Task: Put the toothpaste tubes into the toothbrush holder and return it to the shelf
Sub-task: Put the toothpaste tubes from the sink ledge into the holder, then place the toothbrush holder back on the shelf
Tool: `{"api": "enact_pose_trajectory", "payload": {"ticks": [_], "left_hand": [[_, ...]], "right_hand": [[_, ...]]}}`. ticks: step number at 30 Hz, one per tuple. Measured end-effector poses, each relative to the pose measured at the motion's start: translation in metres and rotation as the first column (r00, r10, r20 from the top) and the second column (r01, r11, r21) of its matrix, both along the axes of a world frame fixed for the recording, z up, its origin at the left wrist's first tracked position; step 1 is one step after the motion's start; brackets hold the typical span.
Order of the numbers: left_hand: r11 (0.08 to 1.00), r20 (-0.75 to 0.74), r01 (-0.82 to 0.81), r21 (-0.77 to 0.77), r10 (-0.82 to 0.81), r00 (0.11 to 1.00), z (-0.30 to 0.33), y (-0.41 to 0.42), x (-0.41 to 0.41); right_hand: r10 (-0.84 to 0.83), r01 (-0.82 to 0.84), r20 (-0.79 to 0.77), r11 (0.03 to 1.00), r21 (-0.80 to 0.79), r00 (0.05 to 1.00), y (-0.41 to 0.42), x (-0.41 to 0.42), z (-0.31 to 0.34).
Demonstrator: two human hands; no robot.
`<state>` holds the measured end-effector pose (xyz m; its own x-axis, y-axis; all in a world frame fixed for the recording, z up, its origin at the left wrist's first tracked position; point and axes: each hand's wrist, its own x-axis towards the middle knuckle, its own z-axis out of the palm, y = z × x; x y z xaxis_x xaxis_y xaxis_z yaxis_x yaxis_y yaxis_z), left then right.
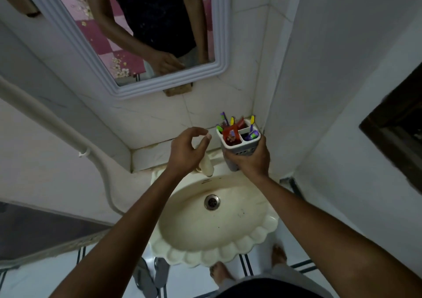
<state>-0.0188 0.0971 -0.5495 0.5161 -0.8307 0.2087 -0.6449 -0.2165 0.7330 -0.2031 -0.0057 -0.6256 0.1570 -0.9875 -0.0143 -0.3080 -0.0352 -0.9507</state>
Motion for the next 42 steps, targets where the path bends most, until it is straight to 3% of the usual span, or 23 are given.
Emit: {"api": "enact_pose_trajectory", "payload": {"ticks": [6, 16, 30, 39, 42], "left_hand": [[0.998, 0.039, -0.035, -0.056, 0.037, 0.999, 0.049, -0.004, -0.019], [0.95, 0.2, -0.073, -0.302, 0.138, 0.97, 0.181, -0.032, -0.065], [0.775, 0.365, 0.064, -0.628, 0.222, 0.904, 0.424, -0.048, -0.097], [0.715, 0.573, 0.134, -0.686, 0.417, 0.705, 0.543, -0.073, -0.081], [0.699, 0.568, 0.123, -0.704, 0.45, 0.69, 0.569, -0.086, -0.069]], "right_hand": [[-0.005, 0.021, 0.124, 0.991, -0.135, 0.992, -0.022, -0.015, 0.067], [0.119, -0.005, 0.264, 0.918, -0.396, 0.957, -0.055, -0.069, 0.246], [0.267, 0.075, 0.468, 0.801, -0.594, 0.842, -0.063, -0.118, 0.498], [0.245, 0.165, 0.506, 0.755, -0.634, 0.827, -0.067, -0.093, 0.629], [0.243, 0.178, 0.503, 0.738, -0.651, 0.829, -0.07, -0.076, 0.662]]}}
